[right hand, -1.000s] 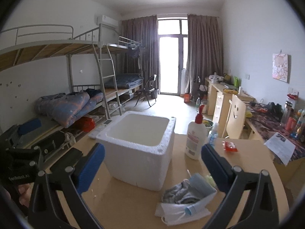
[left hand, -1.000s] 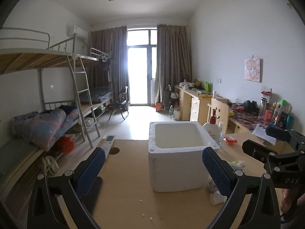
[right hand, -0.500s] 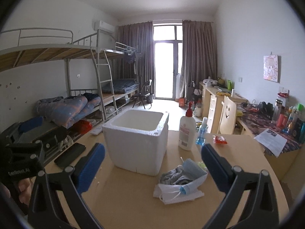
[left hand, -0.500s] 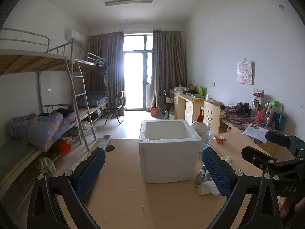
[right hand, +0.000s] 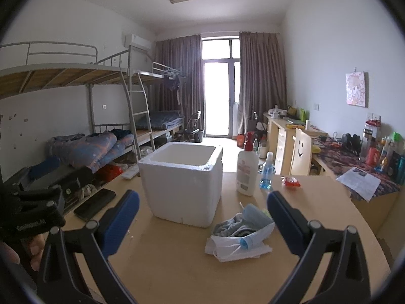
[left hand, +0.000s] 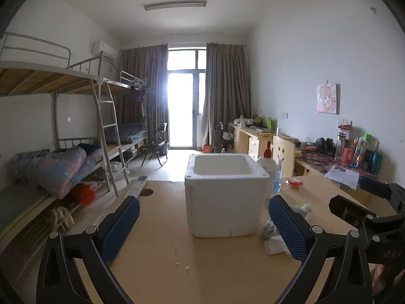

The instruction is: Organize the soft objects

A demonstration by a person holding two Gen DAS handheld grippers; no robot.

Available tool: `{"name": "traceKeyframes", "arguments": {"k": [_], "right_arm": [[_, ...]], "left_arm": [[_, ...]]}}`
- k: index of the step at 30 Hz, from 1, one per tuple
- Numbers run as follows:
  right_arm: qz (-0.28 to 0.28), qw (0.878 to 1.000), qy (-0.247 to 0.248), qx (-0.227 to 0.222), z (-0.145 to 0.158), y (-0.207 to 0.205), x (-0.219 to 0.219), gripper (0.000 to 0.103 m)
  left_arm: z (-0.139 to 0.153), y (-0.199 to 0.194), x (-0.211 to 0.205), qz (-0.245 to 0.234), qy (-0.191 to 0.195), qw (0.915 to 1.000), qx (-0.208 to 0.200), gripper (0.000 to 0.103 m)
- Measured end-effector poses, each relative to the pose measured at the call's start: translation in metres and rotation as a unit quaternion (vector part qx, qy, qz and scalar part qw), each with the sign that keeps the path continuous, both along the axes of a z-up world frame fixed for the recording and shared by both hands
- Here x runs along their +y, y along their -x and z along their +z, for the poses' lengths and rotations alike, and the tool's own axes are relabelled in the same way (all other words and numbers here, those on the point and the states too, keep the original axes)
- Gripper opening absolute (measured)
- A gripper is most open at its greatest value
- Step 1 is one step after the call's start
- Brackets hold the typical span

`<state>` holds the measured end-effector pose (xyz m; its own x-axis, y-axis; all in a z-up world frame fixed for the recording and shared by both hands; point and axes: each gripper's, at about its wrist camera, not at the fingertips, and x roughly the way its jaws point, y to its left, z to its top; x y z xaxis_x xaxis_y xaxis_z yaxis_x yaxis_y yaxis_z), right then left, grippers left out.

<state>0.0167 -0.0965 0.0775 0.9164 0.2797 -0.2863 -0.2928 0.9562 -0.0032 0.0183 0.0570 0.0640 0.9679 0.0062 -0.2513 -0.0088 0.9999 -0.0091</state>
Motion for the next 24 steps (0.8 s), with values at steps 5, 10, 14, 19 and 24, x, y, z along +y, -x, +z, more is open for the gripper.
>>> {"name": "traceKeyframes", "arguments": {"k": [5, 10, 14, 19, 24], "right_arm": [[-0.002, 1.000, -0.001, 0.008, -0.020, -0.002, -0.001, 0.102], [-0.007, 1.000, 0.004, 0.009, -0.037, -0.001, -0.001, 0.102], [-0.007, 1.000, 0.010, 0.016, -0.048, 0.000, 0.002, 0.102], [-0.007, 1.000, 0.008, 0.026, -0.057, -0.001, 0.002, 0.102], [-0.003, 1.000, 0.005, 0.026, -0.064, 0.003, 0.001, 0.102]], "left_arm": [[-0.012, -0.006, 0.000, -0.002, 0.010, 0.9999, 0.004, 0.102], [-0.029, -0.006, -0.003, 0.004, 0.004, 0.9999, 0.012, 0.102], [-0.041, -0.005, -0.002, 0.005, 0.008, 0.9998, 0.015, 0.102], [-0.049, -0.006, 0.002, 0.014, 0.008, 0.9997, 0.016, 0.102], [-0.055, -0.007, 0.003, 0.021, 0.003, 0.9996, 0.018, 0.102]]}}
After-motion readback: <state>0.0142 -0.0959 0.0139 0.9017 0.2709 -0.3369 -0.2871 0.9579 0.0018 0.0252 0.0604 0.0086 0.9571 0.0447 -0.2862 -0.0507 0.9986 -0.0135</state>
